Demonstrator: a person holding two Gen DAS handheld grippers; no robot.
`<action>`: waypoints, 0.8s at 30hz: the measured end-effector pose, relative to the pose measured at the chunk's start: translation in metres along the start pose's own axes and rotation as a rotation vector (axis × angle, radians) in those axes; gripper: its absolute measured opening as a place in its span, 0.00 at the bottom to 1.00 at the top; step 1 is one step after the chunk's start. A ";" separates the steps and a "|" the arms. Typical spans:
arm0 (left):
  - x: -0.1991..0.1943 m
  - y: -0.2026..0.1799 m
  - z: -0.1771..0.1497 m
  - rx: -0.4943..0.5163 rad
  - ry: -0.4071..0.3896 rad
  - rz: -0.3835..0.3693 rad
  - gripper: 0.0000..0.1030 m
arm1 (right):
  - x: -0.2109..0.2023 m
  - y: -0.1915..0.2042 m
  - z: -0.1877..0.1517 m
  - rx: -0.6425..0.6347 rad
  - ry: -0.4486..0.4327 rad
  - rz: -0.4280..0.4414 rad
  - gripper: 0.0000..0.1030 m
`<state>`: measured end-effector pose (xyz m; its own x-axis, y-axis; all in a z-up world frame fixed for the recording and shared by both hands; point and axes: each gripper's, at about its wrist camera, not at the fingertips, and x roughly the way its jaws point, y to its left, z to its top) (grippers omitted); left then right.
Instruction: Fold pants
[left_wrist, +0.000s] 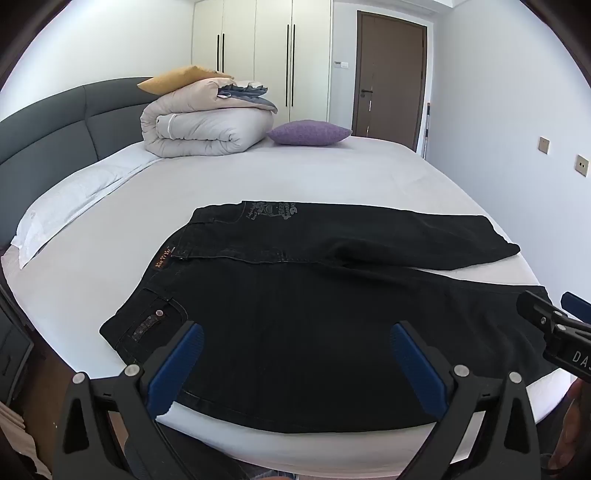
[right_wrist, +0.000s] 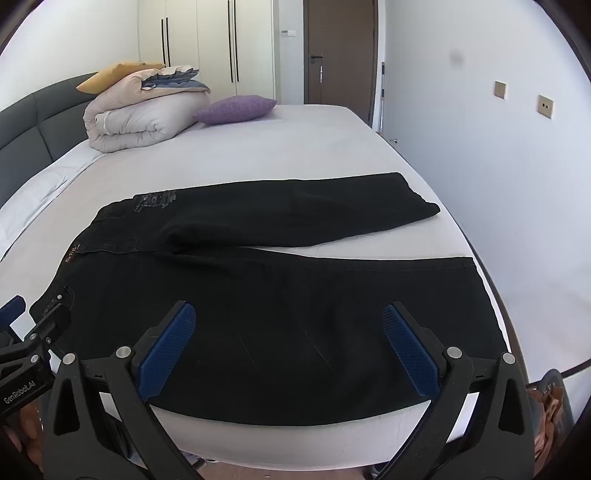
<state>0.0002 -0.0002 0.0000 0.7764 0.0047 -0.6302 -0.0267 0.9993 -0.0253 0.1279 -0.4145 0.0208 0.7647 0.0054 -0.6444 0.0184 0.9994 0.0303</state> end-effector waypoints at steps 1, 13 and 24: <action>0.000 0.000 0.000 0.000 -0.003 0.000 1.00 | 0.000 0.000 0.000 0.001 0.002 0.001 1.00; 0.000 0.000 0.000 0.001 -0.003 0.001 1.00 | 0.000 -0.001 0.000 0.000 0.004 0.003 1.00; 0.000 0.000 0.000 0.001 -0.003 0.001 1.00 | 0.000 0.000 0.000 0.001 0.007 0.001 1.00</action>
<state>0.0001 -0.0002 0.0000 0.7783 0.0057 -0.6279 -0.0264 0.9994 -0.0237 0.1280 -0.4148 0.0206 0.7602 0.0069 -0.6496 0.0183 0.9993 0.0319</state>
